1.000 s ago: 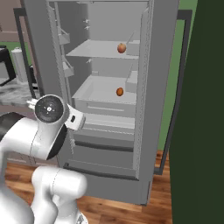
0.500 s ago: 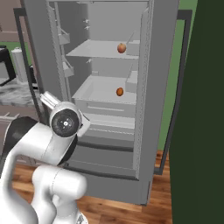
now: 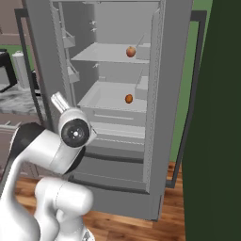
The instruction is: Retrieve the peach and mango from the fridge and place them into the bowl on the dining table.
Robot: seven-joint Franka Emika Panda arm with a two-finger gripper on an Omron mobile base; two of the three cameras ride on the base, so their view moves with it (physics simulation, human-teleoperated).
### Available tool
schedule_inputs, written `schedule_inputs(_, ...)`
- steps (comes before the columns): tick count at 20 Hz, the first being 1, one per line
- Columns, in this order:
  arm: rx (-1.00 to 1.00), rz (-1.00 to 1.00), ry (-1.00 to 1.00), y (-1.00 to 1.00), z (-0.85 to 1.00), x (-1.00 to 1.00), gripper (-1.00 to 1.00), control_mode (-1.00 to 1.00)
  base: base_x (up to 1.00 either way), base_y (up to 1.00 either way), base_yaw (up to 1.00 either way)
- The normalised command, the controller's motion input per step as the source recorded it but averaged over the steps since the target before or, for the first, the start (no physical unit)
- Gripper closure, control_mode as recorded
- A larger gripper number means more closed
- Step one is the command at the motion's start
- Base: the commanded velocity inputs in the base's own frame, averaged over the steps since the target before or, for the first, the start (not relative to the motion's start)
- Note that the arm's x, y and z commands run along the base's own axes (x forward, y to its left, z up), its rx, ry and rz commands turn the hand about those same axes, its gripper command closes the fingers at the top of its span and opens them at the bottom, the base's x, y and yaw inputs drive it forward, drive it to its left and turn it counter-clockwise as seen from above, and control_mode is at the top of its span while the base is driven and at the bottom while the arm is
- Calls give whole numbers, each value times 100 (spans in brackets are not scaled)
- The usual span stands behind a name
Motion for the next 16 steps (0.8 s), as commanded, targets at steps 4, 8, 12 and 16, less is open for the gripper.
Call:
schedule_inputs(4,19,-3,9,0,-14,45,100,-100,0,0,0)
schedule_inputs(8,20,0,14,0,-34,56,100,-100,0,0,0)
schedule_inputs(12,18,0,17,1,-46,72,100,-100,0,0,0)
schedule_inputs(16,12,0,19,14,-45,74,100,-100,0,0,0)
